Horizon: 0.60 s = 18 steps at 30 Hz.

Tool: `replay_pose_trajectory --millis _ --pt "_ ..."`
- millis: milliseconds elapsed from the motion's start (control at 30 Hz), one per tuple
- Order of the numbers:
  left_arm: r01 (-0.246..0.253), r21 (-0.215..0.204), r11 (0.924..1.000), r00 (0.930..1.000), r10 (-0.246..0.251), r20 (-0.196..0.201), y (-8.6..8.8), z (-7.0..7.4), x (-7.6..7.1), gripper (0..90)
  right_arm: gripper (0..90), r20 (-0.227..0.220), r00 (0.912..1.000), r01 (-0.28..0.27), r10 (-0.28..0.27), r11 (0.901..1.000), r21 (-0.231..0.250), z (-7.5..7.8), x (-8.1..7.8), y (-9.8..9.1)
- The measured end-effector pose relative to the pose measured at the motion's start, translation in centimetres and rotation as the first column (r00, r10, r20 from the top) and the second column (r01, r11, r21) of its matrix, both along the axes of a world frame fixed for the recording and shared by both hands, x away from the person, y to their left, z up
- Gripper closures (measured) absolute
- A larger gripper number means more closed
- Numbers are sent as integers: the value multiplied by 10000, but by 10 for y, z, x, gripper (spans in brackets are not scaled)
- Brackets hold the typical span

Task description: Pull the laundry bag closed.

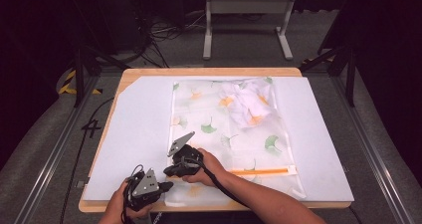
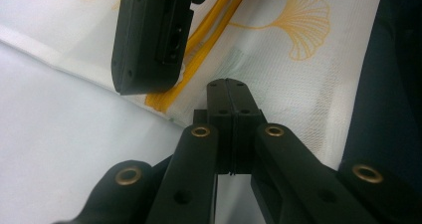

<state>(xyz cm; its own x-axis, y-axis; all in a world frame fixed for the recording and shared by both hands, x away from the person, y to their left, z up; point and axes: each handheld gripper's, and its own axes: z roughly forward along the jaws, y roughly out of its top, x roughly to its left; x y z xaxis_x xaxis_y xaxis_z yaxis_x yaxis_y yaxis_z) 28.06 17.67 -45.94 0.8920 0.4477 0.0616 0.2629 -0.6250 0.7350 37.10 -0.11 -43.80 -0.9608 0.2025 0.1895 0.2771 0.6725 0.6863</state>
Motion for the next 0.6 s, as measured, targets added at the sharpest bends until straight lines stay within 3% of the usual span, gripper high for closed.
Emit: replay_pose_trajectory --millis 267,400,600 --pt "-27 -55 10000 9999 26 -106 1 0 1 900 898 86 9993 -353 350 9986 386 6 -4 -11" --pt "-33 -53 10000 10000 33 -89 0 0 1 900 896 228 9996 -198 190 9990 393 6 -5 -18" --pt "-35 -97 9999 9999 34 -115 1 0 1 900 885 -286 9996 21 -8 9990 435 0 -1 -27"
